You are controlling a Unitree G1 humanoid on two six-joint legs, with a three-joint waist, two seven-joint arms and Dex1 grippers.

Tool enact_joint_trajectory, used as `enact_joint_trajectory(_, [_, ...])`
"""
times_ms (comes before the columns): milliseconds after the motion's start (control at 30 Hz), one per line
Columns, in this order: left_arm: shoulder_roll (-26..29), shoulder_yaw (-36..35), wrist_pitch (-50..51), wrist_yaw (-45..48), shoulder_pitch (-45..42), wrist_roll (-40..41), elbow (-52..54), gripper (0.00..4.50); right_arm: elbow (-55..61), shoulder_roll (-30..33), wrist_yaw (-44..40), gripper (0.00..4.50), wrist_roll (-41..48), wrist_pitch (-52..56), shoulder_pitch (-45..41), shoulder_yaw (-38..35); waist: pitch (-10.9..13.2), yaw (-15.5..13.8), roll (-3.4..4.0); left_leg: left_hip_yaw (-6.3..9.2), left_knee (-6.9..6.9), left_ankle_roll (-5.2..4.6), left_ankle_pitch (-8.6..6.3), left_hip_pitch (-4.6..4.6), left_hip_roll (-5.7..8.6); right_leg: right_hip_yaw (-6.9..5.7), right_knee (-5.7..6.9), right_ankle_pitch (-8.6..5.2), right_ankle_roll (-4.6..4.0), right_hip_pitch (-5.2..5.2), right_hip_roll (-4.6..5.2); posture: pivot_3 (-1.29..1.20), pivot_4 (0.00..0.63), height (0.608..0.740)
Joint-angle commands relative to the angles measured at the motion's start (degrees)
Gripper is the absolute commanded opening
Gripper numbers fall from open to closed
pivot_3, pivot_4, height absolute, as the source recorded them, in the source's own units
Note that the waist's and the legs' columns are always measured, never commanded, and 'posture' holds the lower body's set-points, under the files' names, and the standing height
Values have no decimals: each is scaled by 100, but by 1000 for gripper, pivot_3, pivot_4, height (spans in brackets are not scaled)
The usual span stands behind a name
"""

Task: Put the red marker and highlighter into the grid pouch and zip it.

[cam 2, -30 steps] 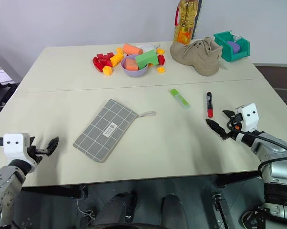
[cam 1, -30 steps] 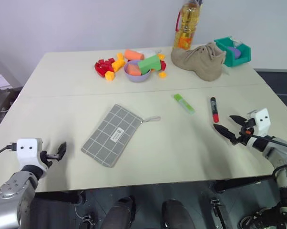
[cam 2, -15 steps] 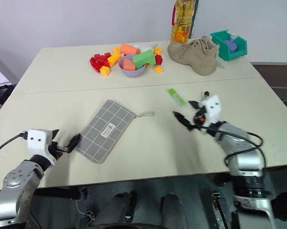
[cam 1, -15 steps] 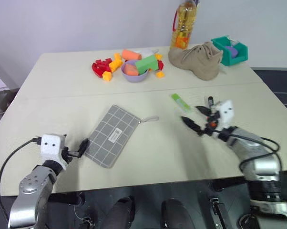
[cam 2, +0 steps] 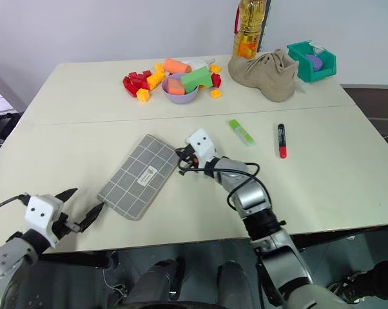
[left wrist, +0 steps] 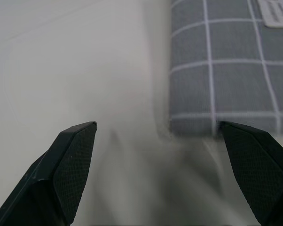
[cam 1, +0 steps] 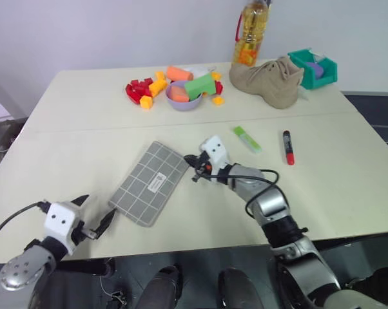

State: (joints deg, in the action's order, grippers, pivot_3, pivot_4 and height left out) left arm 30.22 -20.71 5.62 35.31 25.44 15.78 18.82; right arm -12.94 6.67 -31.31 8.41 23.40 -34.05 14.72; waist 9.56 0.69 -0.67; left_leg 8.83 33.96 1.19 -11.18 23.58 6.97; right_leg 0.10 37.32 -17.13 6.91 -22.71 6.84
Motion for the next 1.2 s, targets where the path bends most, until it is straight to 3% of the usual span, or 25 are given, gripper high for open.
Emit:
enact_joint_trajectory(33, [139,-3,-270,207,386,-138,538,4500,-700,-388,211,61,-196,182,-452,116,-1,26,-1,0,1,0,0,-1,-1,0,0,1,-2,0,-2,0,150,740])
enact_joint_trajectory(267, [320,558,-825,161,644,-1165,992,4500,-1101,-605,282,61,-221,544,-597,-52,-1,8,2,4,0,2,0,-5,-1,0,1,2,-5,0,-4,0,150,740])
enact_joint_trajectory(567, [512,1582,-2067,-760,-481,-3430,426,4500,-901,-762,302,61,-246,622,-484,-49,-5,16,8,2,-4,2,0,-9,1,0,7,4,-2,-1,-5,0,150,740])
enact_joint_trajectory(667, [504,1705,-2328,-1032,-741,-3720,116,4500,-833,-790,336,61,-258,667,-452,-59,-6,42,10,1,-7,8,-3,-10,0,4,13,4,-2,-8,-6,0,150,740])
enact_joint_trajectory(767, [503,1845,-2613,-1143,-1021,-3715,-225,3666,-744,-786,372,0,-281,684,-384,-48,-8,34,13,3,-9,9,-3,-10,0,3,17,3,-1,-12,-8,0,150,740])
enact_joint_trajectory(1000, [529,1846,-2968,-1209,-1313,-3478,-545,226,-550,-759,445,0,-150,795,-329,-249,-8,35,13,3,-6,10,-3,-10,0,3,20,4,0,-11,-8,0,150,740])
enact_joint_trajectory(1200, [30,1819,-1935,-928,-1516,-2212,-177,84,-156,-403,512,0,-99,499,-460,-620,-7,14,14,4,-2,10,-2,-10,1,3,21,4,0,-8,-7,0,150,740])
